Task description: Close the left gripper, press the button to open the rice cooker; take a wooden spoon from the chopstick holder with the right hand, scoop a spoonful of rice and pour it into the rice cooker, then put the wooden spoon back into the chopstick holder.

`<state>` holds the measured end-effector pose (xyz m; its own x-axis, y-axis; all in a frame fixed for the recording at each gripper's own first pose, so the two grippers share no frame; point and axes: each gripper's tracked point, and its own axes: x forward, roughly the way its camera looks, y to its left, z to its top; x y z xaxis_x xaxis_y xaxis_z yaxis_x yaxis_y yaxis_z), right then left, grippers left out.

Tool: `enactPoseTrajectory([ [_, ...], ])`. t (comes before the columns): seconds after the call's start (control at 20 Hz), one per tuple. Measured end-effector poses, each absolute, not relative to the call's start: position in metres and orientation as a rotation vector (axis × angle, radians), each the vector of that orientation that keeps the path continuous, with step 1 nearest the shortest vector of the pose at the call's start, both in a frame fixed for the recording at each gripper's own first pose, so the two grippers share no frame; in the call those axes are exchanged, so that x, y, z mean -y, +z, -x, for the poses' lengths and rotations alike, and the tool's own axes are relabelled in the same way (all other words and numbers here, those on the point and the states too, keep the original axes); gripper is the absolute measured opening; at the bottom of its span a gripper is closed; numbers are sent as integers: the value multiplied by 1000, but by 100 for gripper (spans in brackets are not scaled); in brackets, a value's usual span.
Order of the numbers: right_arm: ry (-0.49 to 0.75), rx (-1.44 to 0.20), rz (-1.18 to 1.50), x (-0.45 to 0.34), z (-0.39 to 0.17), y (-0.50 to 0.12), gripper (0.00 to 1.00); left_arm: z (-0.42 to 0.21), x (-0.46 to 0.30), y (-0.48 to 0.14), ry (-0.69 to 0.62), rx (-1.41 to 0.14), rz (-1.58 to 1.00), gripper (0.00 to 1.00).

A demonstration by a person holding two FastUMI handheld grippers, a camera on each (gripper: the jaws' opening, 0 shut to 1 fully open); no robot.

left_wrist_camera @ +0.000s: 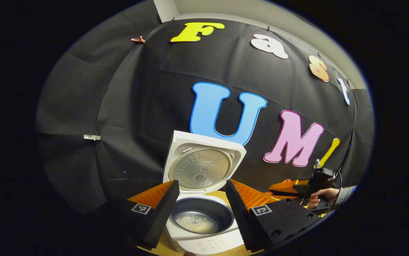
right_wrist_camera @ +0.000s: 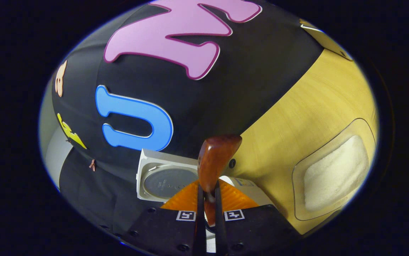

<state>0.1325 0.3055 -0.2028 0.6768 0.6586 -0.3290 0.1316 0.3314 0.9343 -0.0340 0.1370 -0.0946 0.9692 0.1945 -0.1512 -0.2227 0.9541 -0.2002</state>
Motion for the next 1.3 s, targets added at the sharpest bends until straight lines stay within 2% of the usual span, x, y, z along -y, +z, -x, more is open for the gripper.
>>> enactPoseTrajectory([
  [0.45,510,-698,-881,-377,-140,-187,14,45,-145,-94,246,-126,213,86],
  [0.9,588,-573,-604,-407,-134,-175,14,48,-154,-97,269,-139,214,86],
  [1.3,766,-425,-284,-436,-115,-149,14,44,-154,-97,269,-143,215,86],
])
